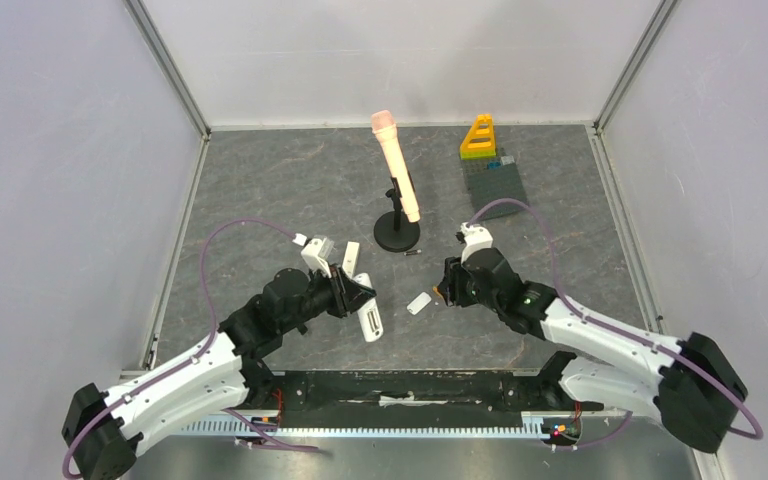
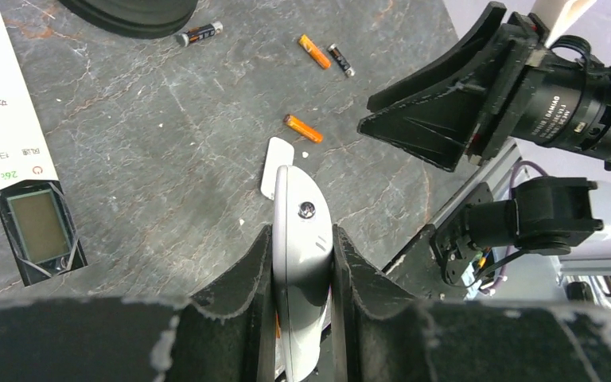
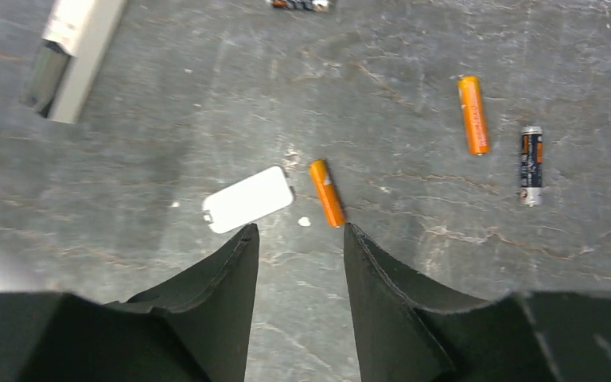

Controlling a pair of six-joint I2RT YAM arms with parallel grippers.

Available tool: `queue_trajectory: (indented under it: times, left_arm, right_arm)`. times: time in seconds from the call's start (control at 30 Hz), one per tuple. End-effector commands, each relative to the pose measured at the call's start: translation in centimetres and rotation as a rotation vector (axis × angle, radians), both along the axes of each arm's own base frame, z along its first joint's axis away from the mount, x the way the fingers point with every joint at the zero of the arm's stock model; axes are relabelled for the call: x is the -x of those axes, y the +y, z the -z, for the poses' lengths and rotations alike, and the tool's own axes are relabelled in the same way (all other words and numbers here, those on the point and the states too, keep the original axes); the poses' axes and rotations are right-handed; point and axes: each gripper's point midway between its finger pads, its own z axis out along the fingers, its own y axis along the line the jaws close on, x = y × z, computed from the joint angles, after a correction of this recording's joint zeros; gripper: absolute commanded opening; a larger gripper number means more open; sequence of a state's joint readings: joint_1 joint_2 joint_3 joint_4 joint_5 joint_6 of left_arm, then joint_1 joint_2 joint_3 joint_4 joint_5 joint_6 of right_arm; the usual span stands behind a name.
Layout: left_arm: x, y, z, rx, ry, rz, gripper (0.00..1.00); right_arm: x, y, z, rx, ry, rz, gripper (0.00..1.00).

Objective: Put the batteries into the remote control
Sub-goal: Adjust the remote control, then adjust the battery at the center of the board.

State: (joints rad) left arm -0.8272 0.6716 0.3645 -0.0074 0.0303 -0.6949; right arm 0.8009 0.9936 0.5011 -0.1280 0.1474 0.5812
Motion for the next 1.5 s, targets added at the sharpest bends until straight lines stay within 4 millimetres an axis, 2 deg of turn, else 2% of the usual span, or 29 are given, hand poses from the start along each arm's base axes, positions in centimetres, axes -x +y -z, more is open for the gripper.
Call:
queue_trajectory:
  times: [0.0, 0.07, 0.17, 0.4, 0.53, 0.73, 0.9, 1.07, 1.2, 1.27, 1.33, 1.47]
  left_arm:
    - [-1.0, -0.6, -2.2, 0.000, -0.068, 0.006, 0.02]
    - [-1.0, -0.8, -2.0, -0.001, -0.061, 0.011, 0.02]
    - [-1.0, -1.0, -1.9, 0.000, -0.053, 0.016, 0.02]
    - [-1.0, -1.3, -1.9, 0.004, -0.047, 0.026, 0.02]
    - [-1.0, -1.3, -1.9, 0.008, -0.044, 0.025, 0.02]
    - [-0.9, -1.5, -1.9, 0.017, -0.041, 0.031, 0.02]
    - [-0.8, -1.5, -1.8, 0.016, -0.039, 0.035, 0.02]
    - [-0.8, -1.5, -1.7, 0.017, -0.036, 0.033, 0.02]
    - [-0.8, -1.4, -1.7, 0.019, -0.036, 0.030, 0.02]
    - [-0.8, -1.4, -1.7, 0.021, -0.036, 0.029, 0.02]
    - [-0.8, -1.4, -1.7, 0.022, -0.036, 0.028, 0.02]
    - [-0.9, -1.5, -1.7, 0.027, -0.038, 0.026, 0.02]
  right_arm:
    - [-2.2, -0.6, 0.3, 0.152, -0.047, 0.006, 0.46]
    - [-2.6, -0.4, 1.0, 0.180, -0.034, 0.006, 0.47]
    - [-3.8, -1.2, 1.4, 0.239, -0.034, 0.066, 0.47]
    - [-7.7, -4.5, 1.2, 0.325, -0.032, 0.206, 0.48]
    - [-9.3, -4.9, 2.4, 0.354, 0.027, 0.181, 0.45]
    - [-10.1, -5.1, 4.3, 0.410, 0.101, 0.126, 0.43]
    - [-10.4, -6.0, 6.2, 0.454, 0.174, 0.113, 0.41]
    - [-10.1, -6.0, 7.7, 0.460, 0.229, 0.100, 0.25]
    - [-8.9, -5.7, 8.3, 0.413, 0.271, 0.103, 0.13]
    - [-8.3, -5.9, 8.2, 0.386, 0.283, 0.143, 0.08]
    - [-7.8, -6.4, 8.0, 0.351, 0.294, 0.222, 0.00]
    - [-6.2, -7.0, 7.7, 0.205, 0.346, 0.423, 0.00]
